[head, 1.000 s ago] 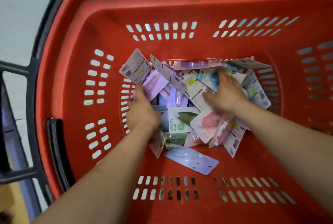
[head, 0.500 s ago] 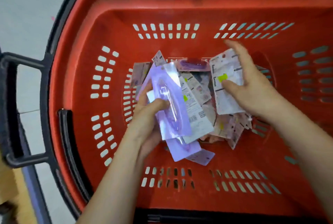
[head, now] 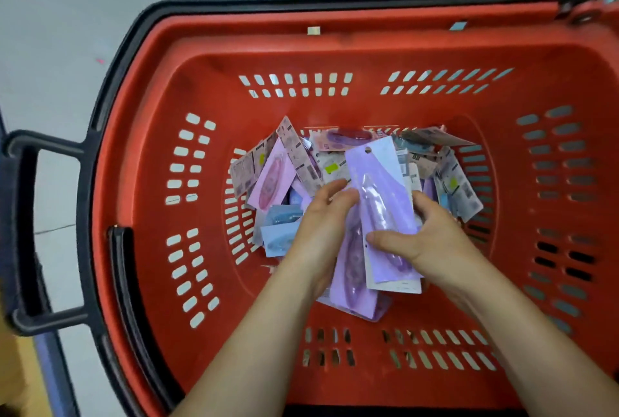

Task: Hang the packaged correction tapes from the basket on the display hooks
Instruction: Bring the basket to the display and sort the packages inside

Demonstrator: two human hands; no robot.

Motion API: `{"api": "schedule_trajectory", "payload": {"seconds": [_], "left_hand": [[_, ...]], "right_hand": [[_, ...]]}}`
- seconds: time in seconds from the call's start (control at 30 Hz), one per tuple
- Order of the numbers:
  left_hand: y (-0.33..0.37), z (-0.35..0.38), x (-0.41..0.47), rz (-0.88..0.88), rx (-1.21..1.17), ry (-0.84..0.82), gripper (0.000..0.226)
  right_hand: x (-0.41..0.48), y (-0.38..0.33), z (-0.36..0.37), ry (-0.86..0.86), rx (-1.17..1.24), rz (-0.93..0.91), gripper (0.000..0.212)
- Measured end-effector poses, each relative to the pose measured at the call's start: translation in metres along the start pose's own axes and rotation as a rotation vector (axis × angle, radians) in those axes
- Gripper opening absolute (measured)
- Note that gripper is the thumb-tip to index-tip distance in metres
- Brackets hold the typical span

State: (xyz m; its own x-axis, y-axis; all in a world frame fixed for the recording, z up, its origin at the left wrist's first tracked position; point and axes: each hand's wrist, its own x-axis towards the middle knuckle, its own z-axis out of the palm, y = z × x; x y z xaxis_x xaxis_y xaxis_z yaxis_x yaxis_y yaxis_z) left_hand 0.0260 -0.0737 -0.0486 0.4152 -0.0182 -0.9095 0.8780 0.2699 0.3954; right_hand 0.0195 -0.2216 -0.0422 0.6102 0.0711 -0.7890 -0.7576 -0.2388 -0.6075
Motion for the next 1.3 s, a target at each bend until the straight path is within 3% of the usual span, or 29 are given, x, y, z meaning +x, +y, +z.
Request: {"api": "schedule_trajectory", "payload": {"seconds": [0.07,0.17,0.3,0.4,0.5,0.7,0.77,0.83,0.97,1.07,1.17,1.3], "left_hand": [[0.0,-0.001,0.014,0.123,0.134,0.147,0.036],[0.007,-0.005,0.045,0.378,0.528,0.448,0.058],[0.021,-0.004,0.082,0.343,0.631,0.476,0.084],[0.022,-0.015,0.078,0.436,0.764,0.531,0.073],[0.02,-0.04,0.049,0.533,0.737,0.424,0.063],[0.01,-0.043,-0.019,0.422,0.477,-0.024,0.086],[0.006,-0.034,-0.025,0.37,0.421,-0.093,0.094],[0.007,-0.023,-0.031,0.387,0.474,-0.085,0.088],[0.021,-0.006,-0.052,0.282,0.356,-0.123,0.06],[0.03,0.002,-0.076,0.295,0.349,-0.188,0.028],[0.034,0.006,-0.099,0.344,0.325,-0.145,0.035],[0.046,0.005,-0.129,0.37,0.25,0.047,0.043]], "right_hand": [[0.005,0.004,-0.002,0.07,-0.004,0.004,0.044],[0.011,0.007,-0.007,0.135,-0.007,-0.002,0.041],[0.014,0.013,-0.01,0.147,-0.002,-0.025,0.039],[0.015,0.015,-0.014,0.127,0.05,0.002,0.047],[0.014,0.018,-0.02,0.09,0.136,0.015,0.05],[0.0,0.009,-0.029,-0.052,0.211,-0.046,0.061],[-0.005,0.006,-0.033,-0.133,0.282,-0.031,0.077],[-0.011,0.0,-0.035,-0.184,0.341,-0.026,0.091],[-0.029,-0.02,-0.027,-0.189,0.464,-0.025,0.055],[-0.044,-0.036,-0.019,-0.09,0.527,-0.018,0.045],[-0.064,-0.054,-0.016,-0.037,0.54,-0.03,0.037],[-0.101,-0.078,-0.021,0.022,0.467,-0.104,0.044]]}}
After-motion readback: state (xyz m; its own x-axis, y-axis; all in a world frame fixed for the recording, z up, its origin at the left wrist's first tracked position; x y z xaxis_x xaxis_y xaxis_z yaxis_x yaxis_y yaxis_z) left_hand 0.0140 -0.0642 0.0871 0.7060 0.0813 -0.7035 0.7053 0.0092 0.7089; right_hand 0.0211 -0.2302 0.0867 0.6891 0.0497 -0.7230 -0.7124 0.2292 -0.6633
